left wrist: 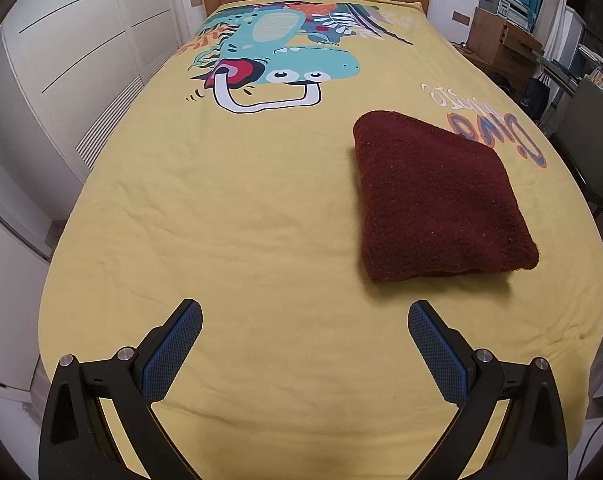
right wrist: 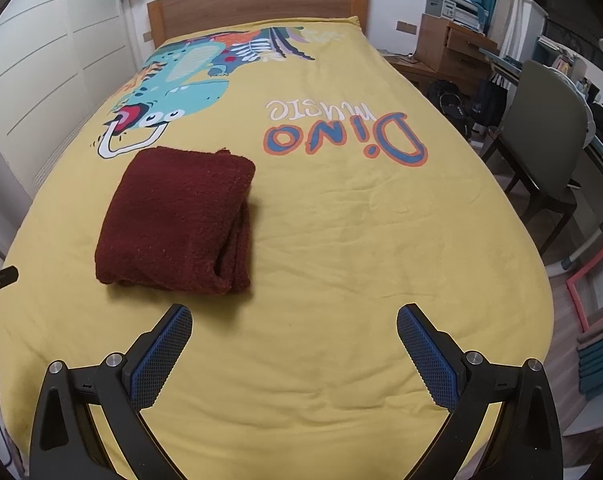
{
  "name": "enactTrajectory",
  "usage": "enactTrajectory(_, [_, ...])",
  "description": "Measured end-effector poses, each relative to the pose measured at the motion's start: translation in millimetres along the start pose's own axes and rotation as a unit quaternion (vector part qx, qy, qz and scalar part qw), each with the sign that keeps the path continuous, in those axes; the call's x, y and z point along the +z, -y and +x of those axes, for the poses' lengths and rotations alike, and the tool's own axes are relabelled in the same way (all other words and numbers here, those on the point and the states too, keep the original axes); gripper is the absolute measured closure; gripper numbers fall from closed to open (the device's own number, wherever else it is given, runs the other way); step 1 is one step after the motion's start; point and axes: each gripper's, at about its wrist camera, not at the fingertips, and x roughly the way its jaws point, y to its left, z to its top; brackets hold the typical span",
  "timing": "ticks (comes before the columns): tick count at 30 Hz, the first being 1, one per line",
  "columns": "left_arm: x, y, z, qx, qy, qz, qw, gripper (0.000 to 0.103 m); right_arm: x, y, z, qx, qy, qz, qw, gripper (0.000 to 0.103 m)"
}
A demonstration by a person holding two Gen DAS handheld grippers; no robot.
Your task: Fold small clothes
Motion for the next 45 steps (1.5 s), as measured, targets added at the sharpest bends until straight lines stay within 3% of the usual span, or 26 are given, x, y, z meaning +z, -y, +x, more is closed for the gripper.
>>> enactTrajectory(45, [4, -2, -10, -0.005, 0.009, -0.002, 0.9999, 0.001, 0, -3, 4, 0.007, -0.011, -0.017, 1.0, 0.001])
